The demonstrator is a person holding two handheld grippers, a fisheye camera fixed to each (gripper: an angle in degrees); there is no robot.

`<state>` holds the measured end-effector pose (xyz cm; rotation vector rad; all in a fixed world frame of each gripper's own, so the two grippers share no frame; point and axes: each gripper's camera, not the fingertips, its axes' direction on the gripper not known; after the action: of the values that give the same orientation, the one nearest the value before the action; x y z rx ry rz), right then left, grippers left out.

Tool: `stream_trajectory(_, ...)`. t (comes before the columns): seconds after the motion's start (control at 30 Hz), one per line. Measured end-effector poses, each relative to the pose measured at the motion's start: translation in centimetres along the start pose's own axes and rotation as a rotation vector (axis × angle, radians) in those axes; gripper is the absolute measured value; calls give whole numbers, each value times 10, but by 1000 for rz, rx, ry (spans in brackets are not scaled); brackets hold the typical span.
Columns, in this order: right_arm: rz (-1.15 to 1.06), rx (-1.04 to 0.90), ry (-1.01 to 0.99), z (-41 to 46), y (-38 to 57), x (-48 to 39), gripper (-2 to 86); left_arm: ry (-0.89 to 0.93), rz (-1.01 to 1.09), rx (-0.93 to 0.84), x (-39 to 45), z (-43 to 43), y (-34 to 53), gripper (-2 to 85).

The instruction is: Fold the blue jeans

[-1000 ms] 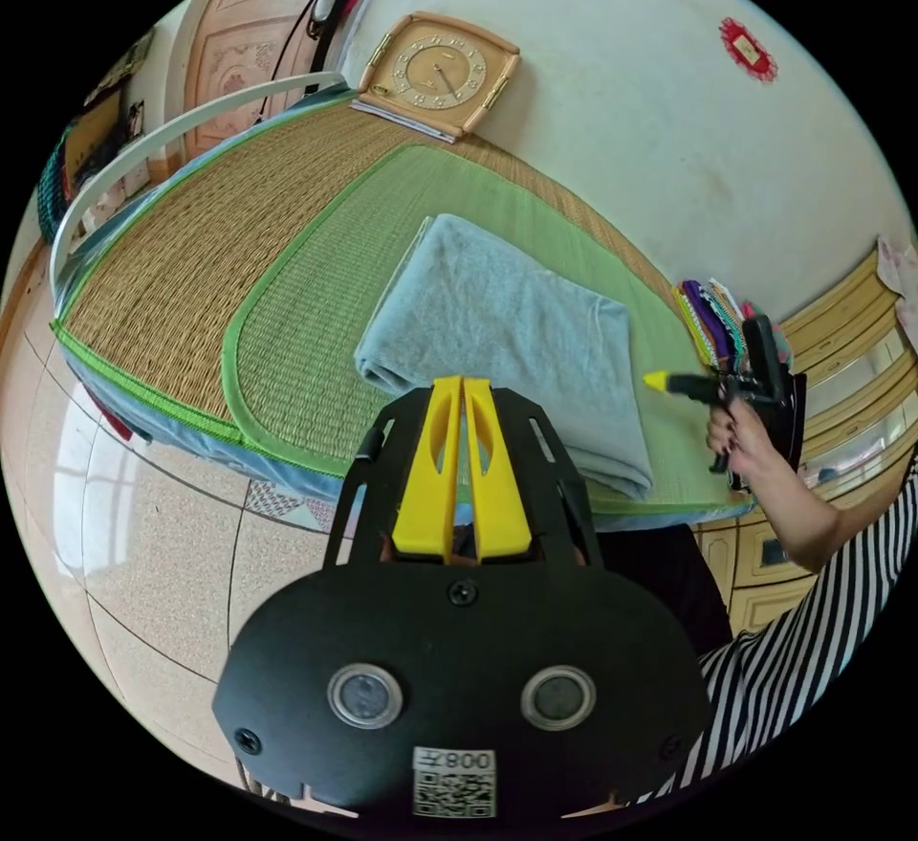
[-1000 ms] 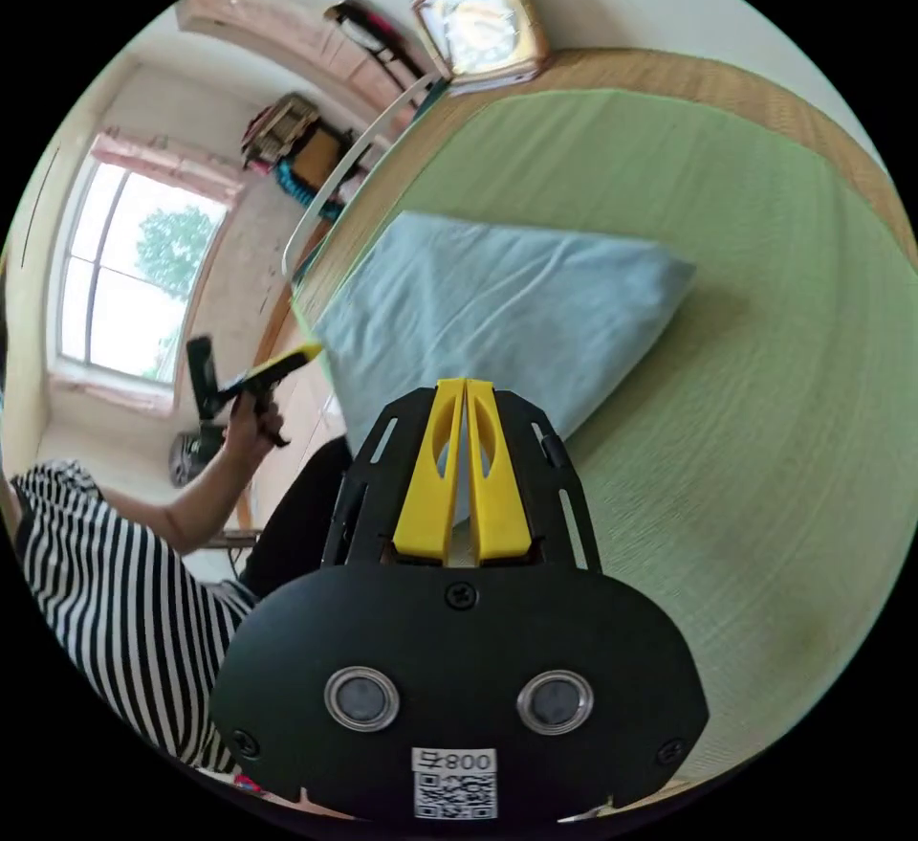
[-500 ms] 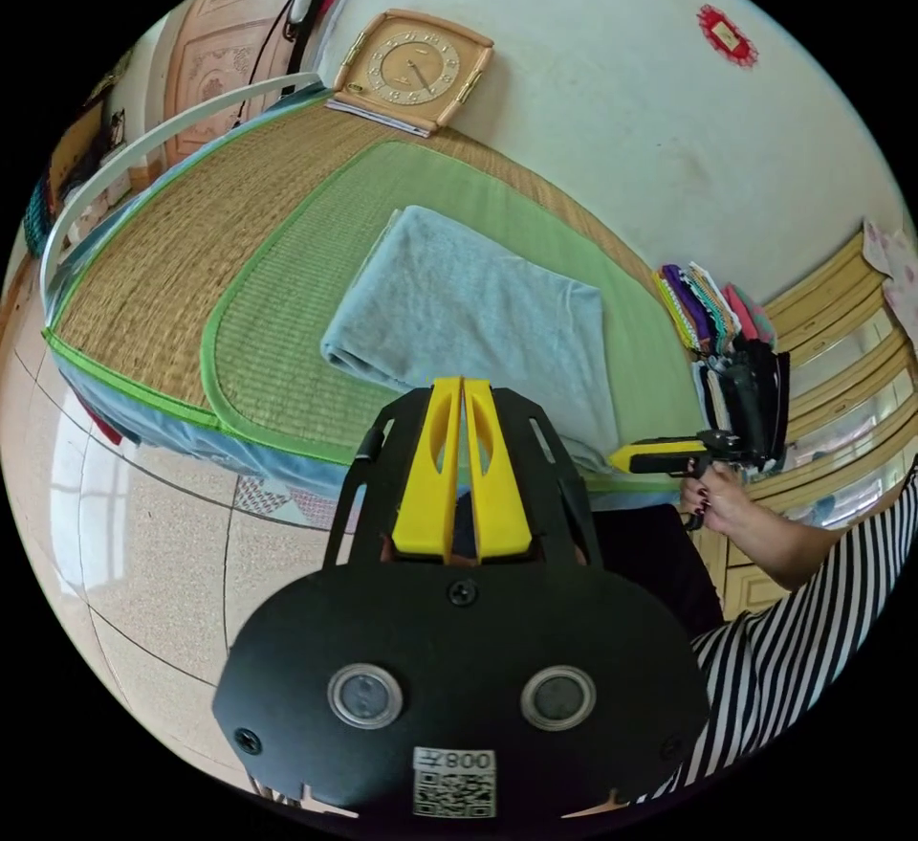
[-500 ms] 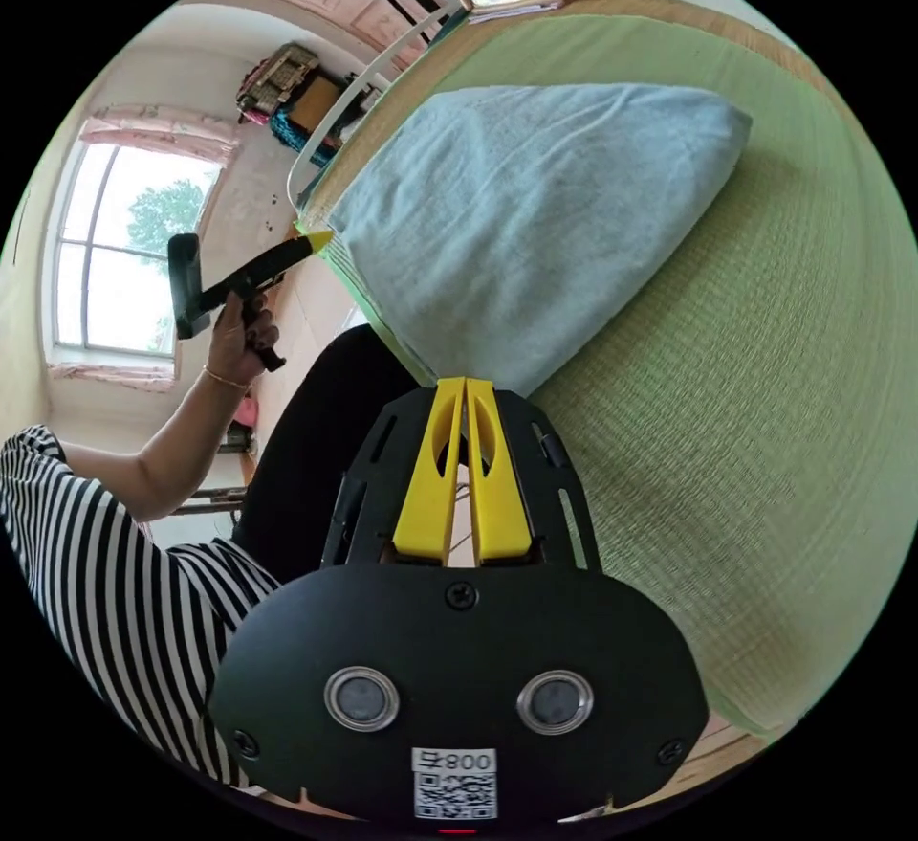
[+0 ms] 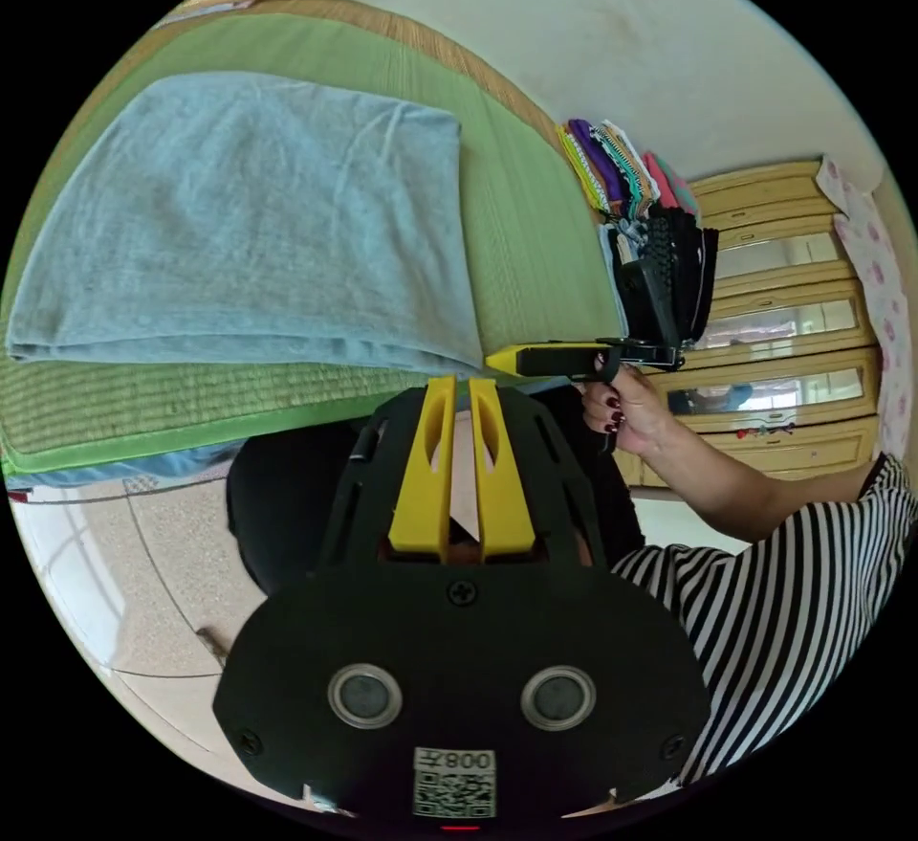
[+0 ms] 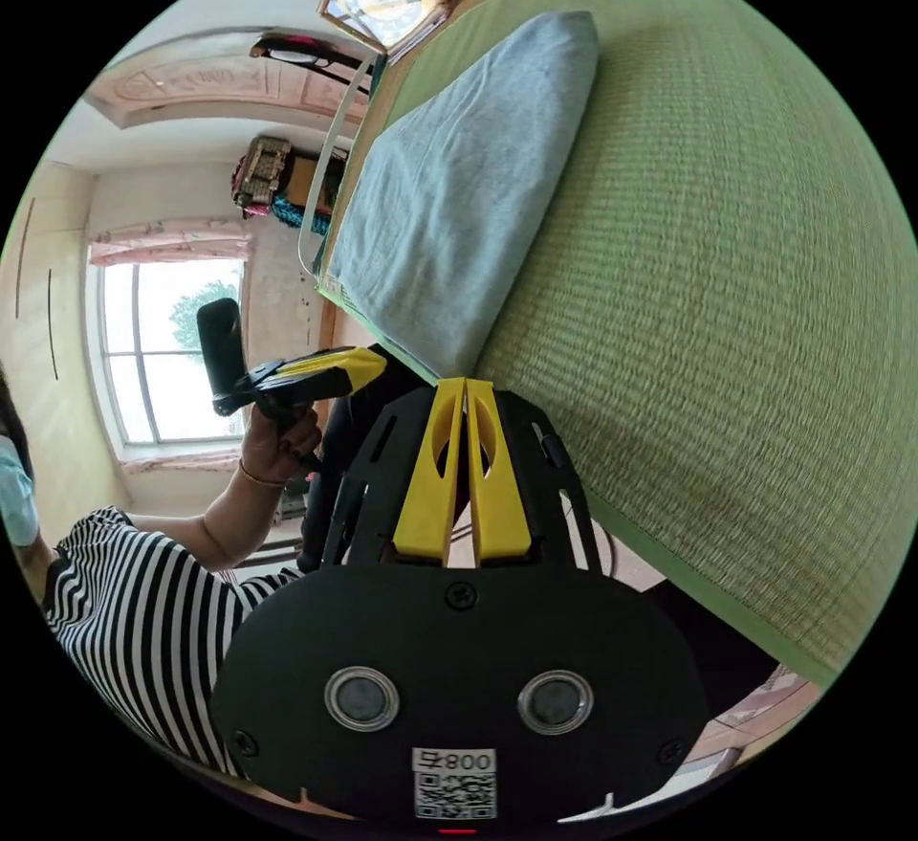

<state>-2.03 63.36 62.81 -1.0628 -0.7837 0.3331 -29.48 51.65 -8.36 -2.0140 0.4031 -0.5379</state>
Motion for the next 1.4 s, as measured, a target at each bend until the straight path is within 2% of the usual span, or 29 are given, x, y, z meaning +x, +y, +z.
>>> stream_trajectory(0.23,91,54,-162,-19,18,51,48,23,-57,-69,-12,30,-23,63)
stream_trajectory(0.73,177,107,-460,-32,17,110,95,136,-26,77,-40,4,-16,8)
stream_trajectory(1.17,201,99,-546,-25,7,116,107,105,24,85,-61,-21,-5,6)
stream_trajectory(1.4,214,88,-568,-19,-3,107,62,133,13,130,-88,-53,18,5)
